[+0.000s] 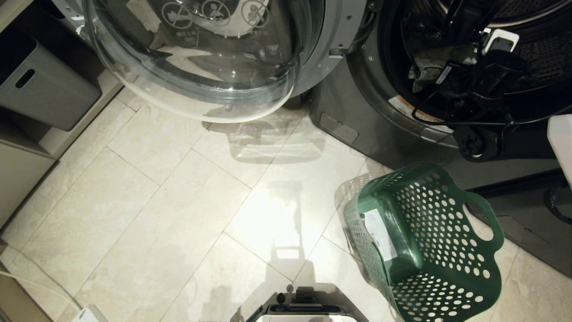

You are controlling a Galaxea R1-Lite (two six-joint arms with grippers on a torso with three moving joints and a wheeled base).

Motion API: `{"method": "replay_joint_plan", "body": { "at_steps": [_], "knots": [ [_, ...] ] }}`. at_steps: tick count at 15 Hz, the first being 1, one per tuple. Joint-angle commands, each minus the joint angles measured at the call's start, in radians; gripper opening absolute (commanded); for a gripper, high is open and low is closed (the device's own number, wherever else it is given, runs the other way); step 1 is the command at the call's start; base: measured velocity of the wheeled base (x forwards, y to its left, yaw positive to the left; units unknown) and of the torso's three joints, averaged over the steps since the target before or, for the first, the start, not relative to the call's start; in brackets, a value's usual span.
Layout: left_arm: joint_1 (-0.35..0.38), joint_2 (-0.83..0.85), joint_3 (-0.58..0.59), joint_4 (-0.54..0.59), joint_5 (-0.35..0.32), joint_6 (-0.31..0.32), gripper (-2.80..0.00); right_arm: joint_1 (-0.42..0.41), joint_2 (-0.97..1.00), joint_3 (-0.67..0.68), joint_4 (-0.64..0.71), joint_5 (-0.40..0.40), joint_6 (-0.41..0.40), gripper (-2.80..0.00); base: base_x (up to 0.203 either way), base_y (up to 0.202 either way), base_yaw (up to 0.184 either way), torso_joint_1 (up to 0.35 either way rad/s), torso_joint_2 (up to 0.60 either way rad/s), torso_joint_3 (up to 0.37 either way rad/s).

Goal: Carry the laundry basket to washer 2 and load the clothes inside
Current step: Place the clothes into the washing machine

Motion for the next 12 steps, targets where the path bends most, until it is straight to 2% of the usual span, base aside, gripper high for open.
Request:
{"method": "replay_joint_plan", "body": {
  "at_steps": [1,6,9,12],
  "knots": [
    [0.000,0.001,0.000,0.000,-0.001,0.000,-2.80,0.001,-0.090,0.129,0.024,-0.001,0.028,-2.80,0.000,0.000,0.000,0.000,0.00,0.000],
    [0.000,0.001,0.000,0.001,0.001,0.000,-2.80,0.017,-0.386,0.510,0.210,0.072,0.121,-2.80,0.000,0.000,0.000,0.000,0.00,0.000],
    [0.000,0.001,0.000,0.000,-0.001,0.000,-2.80,0.043,-0.598,0.716,0.297,0.083,0.130,-2.80,0.000,0.000,0.000,0.000,0.00,0.000],
    [0.000,0.001,0.000,0.001,0.001,0.000,-2.80,0.056,-0.783,0.829,0.463,0.087,0.121,-2.80,0.000,0.000,0.000,0.000,0.00,0.000]
  ]
}}
